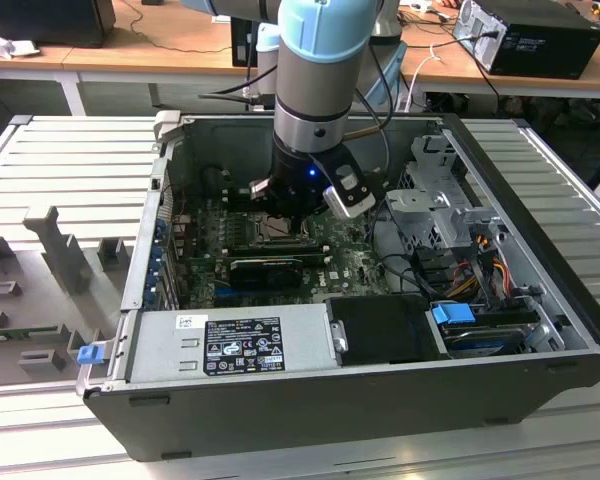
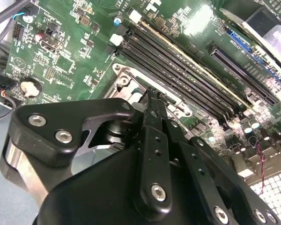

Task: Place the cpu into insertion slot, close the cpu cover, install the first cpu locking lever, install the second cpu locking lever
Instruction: 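Install the second cpu locking lever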

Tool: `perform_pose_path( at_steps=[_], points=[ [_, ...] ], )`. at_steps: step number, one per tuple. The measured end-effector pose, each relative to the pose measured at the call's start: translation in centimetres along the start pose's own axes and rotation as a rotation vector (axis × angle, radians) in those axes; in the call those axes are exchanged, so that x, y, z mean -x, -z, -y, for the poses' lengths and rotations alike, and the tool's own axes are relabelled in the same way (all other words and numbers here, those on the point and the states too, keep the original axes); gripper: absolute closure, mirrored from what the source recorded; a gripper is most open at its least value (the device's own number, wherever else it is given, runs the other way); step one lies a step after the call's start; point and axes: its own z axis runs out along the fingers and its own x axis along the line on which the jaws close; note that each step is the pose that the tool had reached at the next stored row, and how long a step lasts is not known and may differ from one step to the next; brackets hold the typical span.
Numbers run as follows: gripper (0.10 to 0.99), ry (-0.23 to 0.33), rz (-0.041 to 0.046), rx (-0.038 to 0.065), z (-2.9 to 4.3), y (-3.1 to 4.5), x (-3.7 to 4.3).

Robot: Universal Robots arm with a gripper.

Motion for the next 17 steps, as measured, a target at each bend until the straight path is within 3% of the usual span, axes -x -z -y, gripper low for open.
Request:
perform_pose_path(
  at_steps=[6, 7, 8, 11, 12, 15, 17],
  points=[
    [0.980, 0.000, 0.0002, 0.002, 0.03, -0.10, -0.07],
    [0.980, 0.000, 0.0004, 0.004, 0.10, -0.15, -0.17],
    [0.980, 0.000, 0.0013, 0.016, 0.26, -0.18, -0.28],
    [0.980, 0.000, 0.0014, 0.018, 0.58, -0.14, -0.55],
    [0.980, 0.000, 0.0016, 0.018, 0.66, -0.14, -0.80],
    [0.980, 0.000, 0.0015, 0.018, 0.70, -0.18, -2.87],
    [0.980, 0.000, 0.0017, 0.018, 0.71, -0.48, -3.30]
  ],
)
